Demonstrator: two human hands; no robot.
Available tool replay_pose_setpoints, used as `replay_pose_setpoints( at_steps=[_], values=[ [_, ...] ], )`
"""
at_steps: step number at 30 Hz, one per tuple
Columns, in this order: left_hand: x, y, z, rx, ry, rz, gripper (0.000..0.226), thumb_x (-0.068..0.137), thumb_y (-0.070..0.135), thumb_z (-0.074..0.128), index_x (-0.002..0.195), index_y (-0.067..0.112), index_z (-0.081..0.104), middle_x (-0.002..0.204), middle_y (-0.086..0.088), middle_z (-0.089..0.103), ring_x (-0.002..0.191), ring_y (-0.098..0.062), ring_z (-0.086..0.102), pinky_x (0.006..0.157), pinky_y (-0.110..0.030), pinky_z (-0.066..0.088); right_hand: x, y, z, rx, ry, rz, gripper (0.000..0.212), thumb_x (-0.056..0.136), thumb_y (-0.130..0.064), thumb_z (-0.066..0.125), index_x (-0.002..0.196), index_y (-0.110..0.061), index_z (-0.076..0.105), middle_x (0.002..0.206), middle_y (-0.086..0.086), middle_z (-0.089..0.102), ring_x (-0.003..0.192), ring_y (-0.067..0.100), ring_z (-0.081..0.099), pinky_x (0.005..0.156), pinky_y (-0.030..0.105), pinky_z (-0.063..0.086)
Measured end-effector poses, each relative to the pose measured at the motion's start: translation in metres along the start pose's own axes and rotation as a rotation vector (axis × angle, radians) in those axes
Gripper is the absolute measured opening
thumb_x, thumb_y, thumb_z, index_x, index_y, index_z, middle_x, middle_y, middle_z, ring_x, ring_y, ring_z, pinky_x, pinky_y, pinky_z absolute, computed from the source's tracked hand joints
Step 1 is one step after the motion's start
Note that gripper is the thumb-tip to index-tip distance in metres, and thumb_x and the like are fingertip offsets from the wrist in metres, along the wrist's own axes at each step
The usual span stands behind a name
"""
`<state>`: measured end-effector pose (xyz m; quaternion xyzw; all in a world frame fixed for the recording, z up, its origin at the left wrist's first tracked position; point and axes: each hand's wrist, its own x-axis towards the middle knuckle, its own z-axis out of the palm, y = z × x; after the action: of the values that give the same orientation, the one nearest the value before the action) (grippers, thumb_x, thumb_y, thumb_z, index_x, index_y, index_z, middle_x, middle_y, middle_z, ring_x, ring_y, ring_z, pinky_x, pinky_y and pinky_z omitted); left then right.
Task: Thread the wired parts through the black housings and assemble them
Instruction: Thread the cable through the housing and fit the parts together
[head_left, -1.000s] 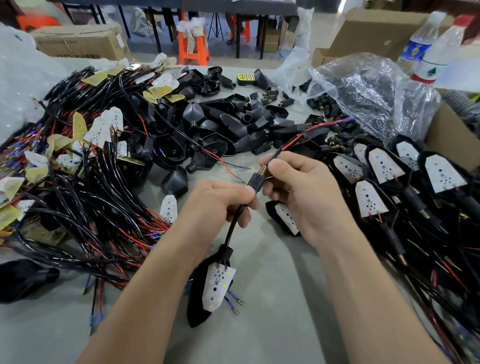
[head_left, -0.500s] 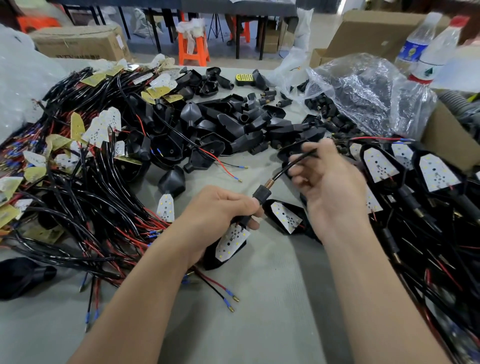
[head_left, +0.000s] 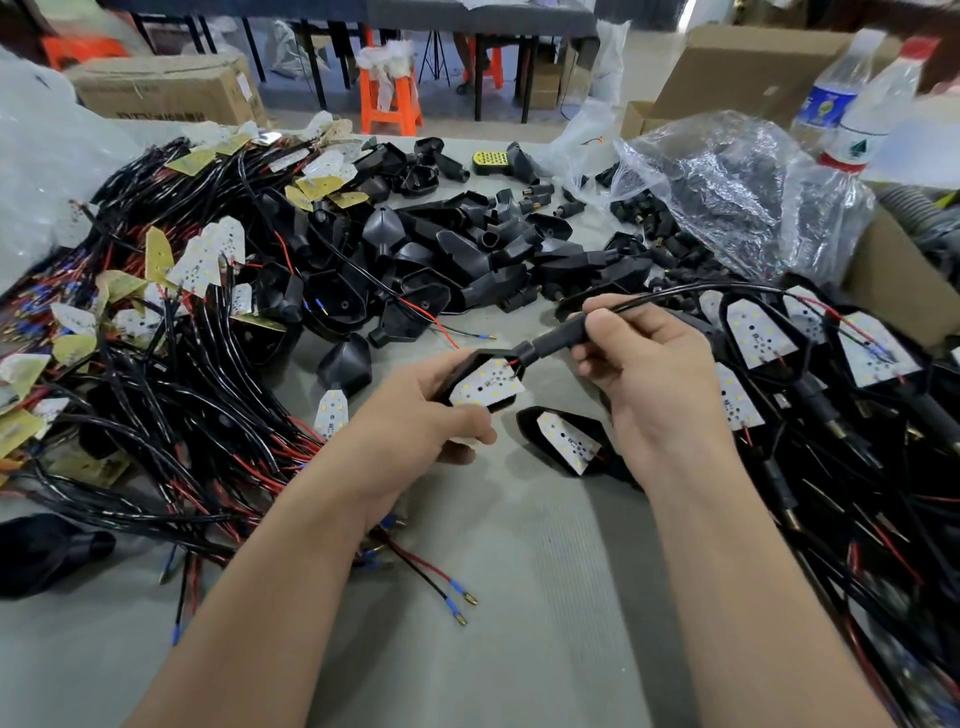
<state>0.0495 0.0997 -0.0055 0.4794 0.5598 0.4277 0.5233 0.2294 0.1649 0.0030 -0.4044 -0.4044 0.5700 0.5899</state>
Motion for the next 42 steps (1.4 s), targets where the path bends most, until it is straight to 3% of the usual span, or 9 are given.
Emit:
replay_pose_setpoints(
  at_steps=[10,16,20,24,31,33,36,38,42],
  values=[
    [0.0007,-0.0040,-0.0013,-0.090,0.020,0.030,0.042,0.096,-0.009,0.052,0.109,0.024,0.076,0.065,-0.007,0.061,0.053,-0.009,0.053,0.055,-0.018,0.046,-0.0051,-0.0008,-0.0013,-0.066,-0.182,0.050,0.025,0.093,0.013,0.056,0.101,-0.011,0.058,0.089,0.020,0.070,0.065,0.023,0.062,0.065,0.029,0.056],
    [0.0026,-0.0040,-0.0002,-0.102,0.048,0.041,0.025,0.100,0.006,0.056,0.106,0.018,0.077,0.086,-0.013,0.064,0.058,-0.013,0.052,0.057,-0.023,0.039,-0.0068,0.0029,0.0022,-0.038,-0.197,0.064,0.019,0.093,0.008,0.063,0.098,-0.010,0.060,0.078,0.013,0.071,0.064,0.021,0.066,0.064,0.028,0.056],
    [-0.0009,-0.0002,-0.0026,-0.130,0.012,0.070,0.018,0.086,0.021,0.071,0.101,0.025,0.079,0.094,-0.012,0.069,0.059,-0.014,0.049,0.058,-0.019,0.043,-0.0068,0.0007,0.0031,-0.057,-0.165,0.084,0.013,0.091,-0.004,0.072,0.096,-0.007,0.061,0.070,0.003,0.070,0.059,0.018,0.064,0.057,0.025,0.053],
    [-0.0035,0.0001,0.0032,-0.113,0.034,0.127,0.027,0.076,0.024,0.073,0.102,0.027,0.079,0.088,-0.017,0.060,0.058,-0.017,0.044,0.058,-0.023,0.038,-0.0071,-0.0004,0.0018,-0.117,-0.164,0.069,0.017,0.090,-0.009,0.074,0.097,-0.004,0.059,0.070,0.010,0.069,0.053,0.016,0.054,0.050,0.023,0.044],
    [-0.0005,-0.0021,0.0057,-0.208,0.069,0.055,0.009,0.087,0.022,0.074,0.086,0.018,0.082,0.084,-0.007,0.071,0.056,-0.015,0.045,0.050,-0.017,0.040,-0.0069,-0.0022,-0.0032,-0.008,-0.261,0.077,0.020,0.085,0.007,0.070,0.094,-0.008,0.059,0.064,0.004,0.063,0.056,0.017,0.056,0.055,0.023,0.046],
    [0.0007,-0.0025,0.0039,-0.200,0.100,0.029,0.016,0.091,0.018,0.070,0.081,0.019,0.082,0.084,-0.007,0.073,0.058,-0.015,0.048,0.049,-0.017,0.038,-0.0072,-0.0026,-0.0035,0.007,-0.299,0.079,0.024,0.084,0.010,0.068,0.092,-0.010,0.059,0.065,0.005,0.064,0.058,0.018,0.057,0.058,0.023,0.048],
    [-0.0018,0.0004,0.0019,-0.286,0.036,0.007,0.016,0.085,0.023,0.069,0.076,0.016,0.081,0.085,-0.009,0.074,0.052,-0.013,0.045,0.048,-0.020,0.027,-0.0082,-0.0040,-0.0037,0.068,-0.359,0.087,0.027,0.075,0.005,0.070,0.095,-0.010,0.059,0.073,0.007,0.071,0.060,0.017,0.062,0.065,0.025,0.053],
    [-0.0028,0.0012,0.0001,-0.329,-0.014,-0.025,0.021,0.079,0.030,0.068,0.078,0.012,0.079,0.085,-0.009,0.074,0.047,-0.013,0.038,0.048,-0.023,0.021,-0.0085,-0.0056,-0.0043,0.119,-0.405,0.093,0.030,0.071,0.003,0.068,0.097,-0.010,0.058,0.083,0.010,0.075,0.065,0.016,0.067,0.072,0.027,0.056],
    [0.0008,-0.0010,-0.0019,-0.258,0.022,-0.068,0.020,0.092,0.023,0.066,0.088,0.005,0.074,0.088,-0.011,0.076,0.045,-0.012,0.036,0.043,-0.018,0.024,-0.0075,-0.0036,-0.0051,0.104,-0.399,0.078,0.033,0.080,0.018,0.061,0.096,-0.011,0.060,0.090,0.013,0.076,0.076,0.017,0.069,0.074,0.027,0.055]
  ],
)
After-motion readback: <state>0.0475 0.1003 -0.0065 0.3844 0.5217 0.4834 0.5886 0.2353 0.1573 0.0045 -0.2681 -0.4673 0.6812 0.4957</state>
